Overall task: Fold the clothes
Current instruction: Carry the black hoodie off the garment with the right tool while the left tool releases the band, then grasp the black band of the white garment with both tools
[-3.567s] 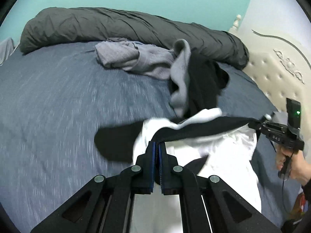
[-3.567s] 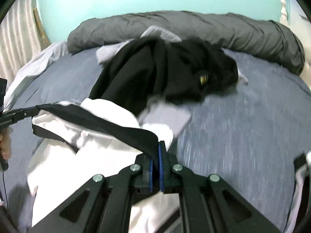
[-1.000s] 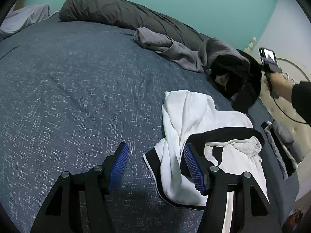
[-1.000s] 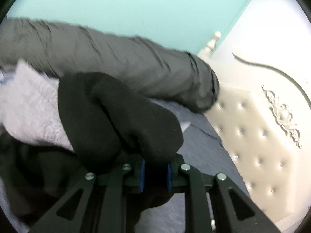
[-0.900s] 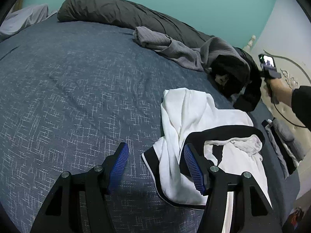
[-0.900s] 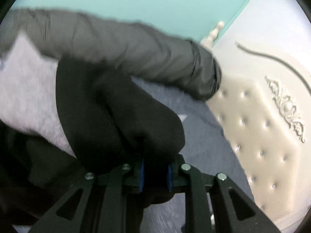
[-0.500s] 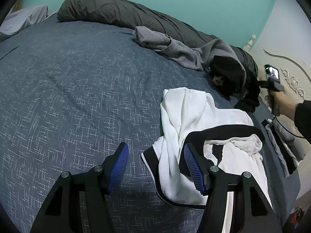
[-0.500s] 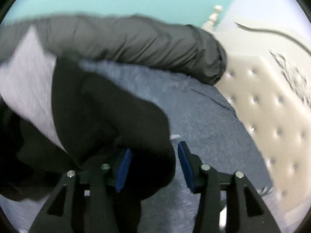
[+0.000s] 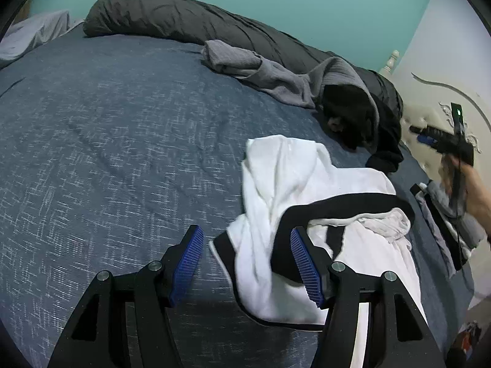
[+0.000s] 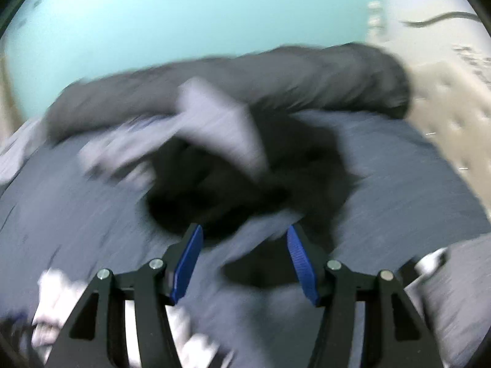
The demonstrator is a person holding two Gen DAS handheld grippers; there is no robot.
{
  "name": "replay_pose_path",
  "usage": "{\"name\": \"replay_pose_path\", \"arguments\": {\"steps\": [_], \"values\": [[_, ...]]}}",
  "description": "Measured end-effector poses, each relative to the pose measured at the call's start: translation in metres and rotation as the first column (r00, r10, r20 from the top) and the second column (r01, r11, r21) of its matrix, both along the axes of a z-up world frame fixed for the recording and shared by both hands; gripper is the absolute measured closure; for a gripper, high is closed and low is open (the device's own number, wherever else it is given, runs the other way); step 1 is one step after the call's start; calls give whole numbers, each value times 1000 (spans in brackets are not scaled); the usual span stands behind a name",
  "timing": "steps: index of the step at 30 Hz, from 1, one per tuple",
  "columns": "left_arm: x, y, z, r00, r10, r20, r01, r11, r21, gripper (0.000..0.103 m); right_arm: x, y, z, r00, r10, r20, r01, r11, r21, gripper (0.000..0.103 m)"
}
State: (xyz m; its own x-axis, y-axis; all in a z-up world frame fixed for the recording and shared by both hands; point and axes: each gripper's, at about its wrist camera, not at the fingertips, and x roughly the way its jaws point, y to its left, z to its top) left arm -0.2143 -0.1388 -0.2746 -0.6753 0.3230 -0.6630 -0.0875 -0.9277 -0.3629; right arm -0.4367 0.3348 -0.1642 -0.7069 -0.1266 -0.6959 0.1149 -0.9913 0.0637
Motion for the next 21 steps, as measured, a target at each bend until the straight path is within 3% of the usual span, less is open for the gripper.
{"name": "replay_pose_path", "arguments": {"steps": [3,7,12,18,21], "values": [[-2,6,3,1000,-27,-3,27,1000,-14,39,26,-36,-25,975,194,106,-191,981,-42,44],[-6,7,8,999,-32,1,32,999,-18,39,59,-82,-54,921,348,178,-359,933,31,44],[-3,4,24,999,-37,-35,36,999,-15,39,71,-102,-65,889,402,219,-419,907,38,44],[-10,23,7,993,-109,35,110,993,-43,39,87,-108,-79,881,394,262,-437,890,131,44],[-10,26,-1,992,-112,51,115,992,-52,39,90,-103,-85,876,394,279,-438,892,114,44]]}}
